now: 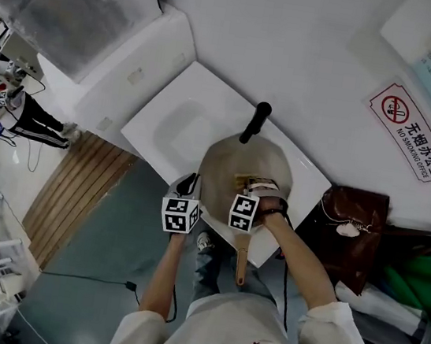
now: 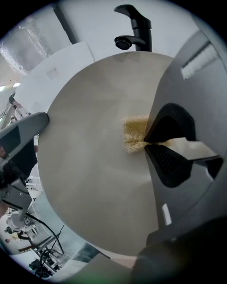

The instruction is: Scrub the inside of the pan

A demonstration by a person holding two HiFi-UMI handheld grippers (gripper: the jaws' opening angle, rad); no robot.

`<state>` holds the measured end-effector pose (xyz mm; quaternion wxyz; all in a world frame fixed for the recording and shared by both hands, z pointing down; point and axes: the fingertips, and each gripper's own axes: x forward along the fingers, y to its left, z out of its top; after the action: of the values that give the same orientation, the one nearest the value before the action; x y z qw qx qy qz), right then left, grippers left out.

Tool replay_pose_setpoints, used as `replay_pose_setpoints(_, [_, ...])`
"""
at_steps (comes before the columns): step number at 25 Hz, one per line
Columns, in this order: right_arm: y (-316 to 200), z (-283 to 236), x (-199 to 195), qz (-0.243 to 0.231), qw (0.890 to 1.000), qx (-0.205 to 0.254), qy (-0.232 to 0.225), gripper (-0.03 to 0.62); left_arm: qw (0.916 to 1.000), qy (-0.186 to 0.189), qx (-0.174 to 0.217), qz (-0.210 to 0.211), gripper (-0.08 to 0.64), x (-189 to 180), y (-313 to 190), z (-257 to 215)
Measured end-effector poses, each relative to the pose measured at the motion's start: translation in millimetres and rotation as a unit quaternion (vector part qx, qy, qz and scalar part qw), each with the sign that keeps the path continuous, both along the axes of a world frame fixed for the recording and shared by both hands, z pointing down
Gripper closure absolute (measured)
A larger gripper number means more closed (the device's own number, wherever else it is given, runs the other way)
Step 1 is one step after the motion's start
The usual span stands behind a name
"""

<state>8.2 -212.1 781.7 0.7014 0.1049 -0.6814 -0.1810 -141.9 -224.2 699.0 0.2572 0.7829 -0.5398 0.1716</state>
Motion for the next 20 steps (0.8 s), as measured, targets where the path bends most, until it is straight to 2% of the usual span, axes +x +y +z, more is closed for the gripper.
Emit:
replay_pose_setpoints(7, [19,3,-8,0.002,1.0,-0.011,-0.008,0.565,1.0,-0.002,-0.001,0.003,0.52,0,2,-2])
replay_pose_setpoints(12, [30,5,-23,0.01,0.999,-0.022,-0.036,0.565,1.0,-0.003,0.008,0.0,0.519,-3,5,-10])
replay_pose_setpoints(16, [33,1,-33,0.044,0.995,-0.035,-0.085,0.565,0.9999,-0.003,0.012,0.003,0.512,-1,8,-14])
replay_pose_setpoints(20, [32,-11,-42,0.096,0.981,-0.05,-0.163,0.565,0.9999,-0.003,0.014,0.003,0.509,2,15,-16])
